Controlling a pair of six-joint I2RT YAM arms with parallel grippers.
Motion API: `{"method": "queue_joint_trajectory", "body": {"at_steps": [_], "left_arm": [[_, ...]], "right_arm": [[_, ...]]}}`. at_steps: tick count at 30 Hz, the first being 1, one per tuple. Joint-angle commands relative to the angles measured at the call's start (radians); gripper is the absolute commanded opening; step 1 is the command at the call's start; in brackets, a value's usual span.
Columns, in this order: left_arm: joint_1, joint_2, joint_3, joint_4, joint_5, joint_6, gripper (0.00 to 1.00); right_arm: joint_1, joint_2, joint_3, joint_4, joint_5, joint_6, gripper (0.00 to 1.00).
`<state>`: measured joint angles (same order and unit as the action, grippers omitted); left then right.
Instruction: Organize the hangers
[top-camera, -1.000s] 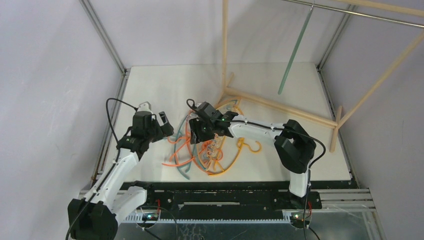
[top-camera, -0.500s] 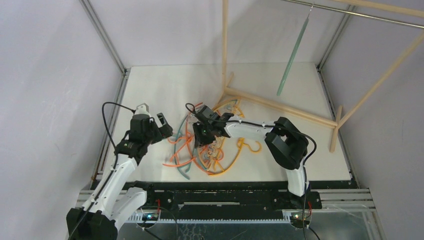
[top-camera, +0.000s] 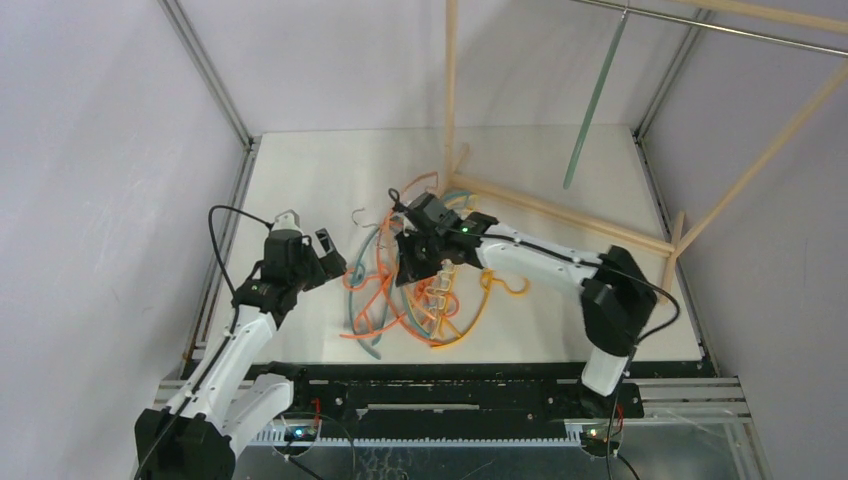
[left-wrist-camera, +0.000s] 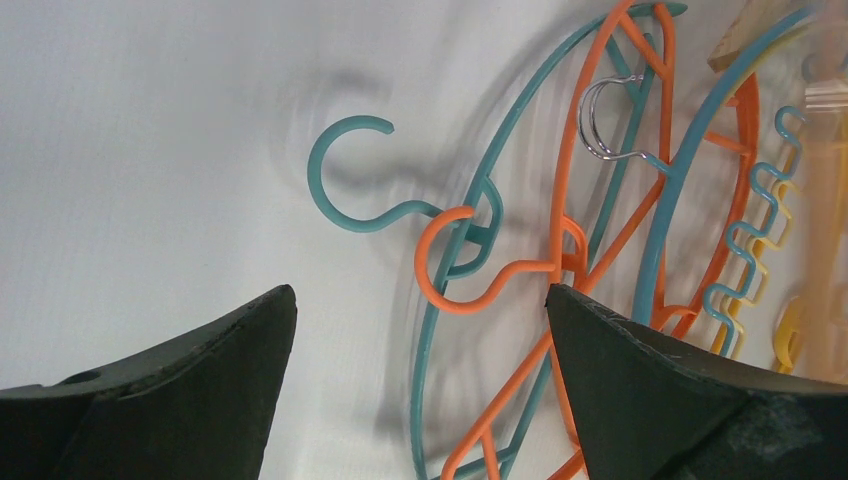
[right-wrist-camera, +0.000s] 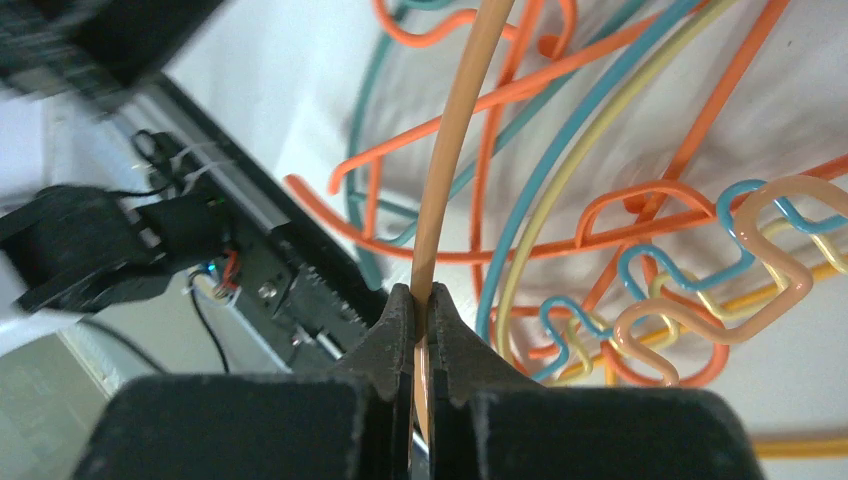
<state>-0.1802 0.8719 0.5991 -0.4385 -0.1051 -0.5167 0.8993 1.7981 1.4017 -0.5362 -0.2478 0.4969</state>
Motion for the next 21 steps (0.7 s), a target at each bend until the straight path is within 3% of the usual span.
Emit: {"method": "queue_joint_trajectory", "body": {"at_steps": [1, 7, 12, 21], "left_arm": [[0.007, 0.005, 0.033, 0.031, -0.019, -0.012, 0.99], [0.007, -0.009, 0.031, 0.031, -0.022, -0.030, 0.99], [0.007, -0.025, 0.042, 0.005, -0.020, -0.014, 0.99], [0.008, -0.019, 0.047, 0.008, -0.004, -0.021, 1.00]], "right_arm": [[-0.001, -0.181, 0.033, -0.023, -0.018, -0.066, 0.00], [-0.072, -0.324, 0.037, 0.003, 0.035, 0.021, 0.00], [-0.124, -0.425, 0.074, 0.070, 0.177, 0.109, 0.00], [-0.129, -0.433, 0.163, 0.306, 0.436, 0.093, 0.00]]}}
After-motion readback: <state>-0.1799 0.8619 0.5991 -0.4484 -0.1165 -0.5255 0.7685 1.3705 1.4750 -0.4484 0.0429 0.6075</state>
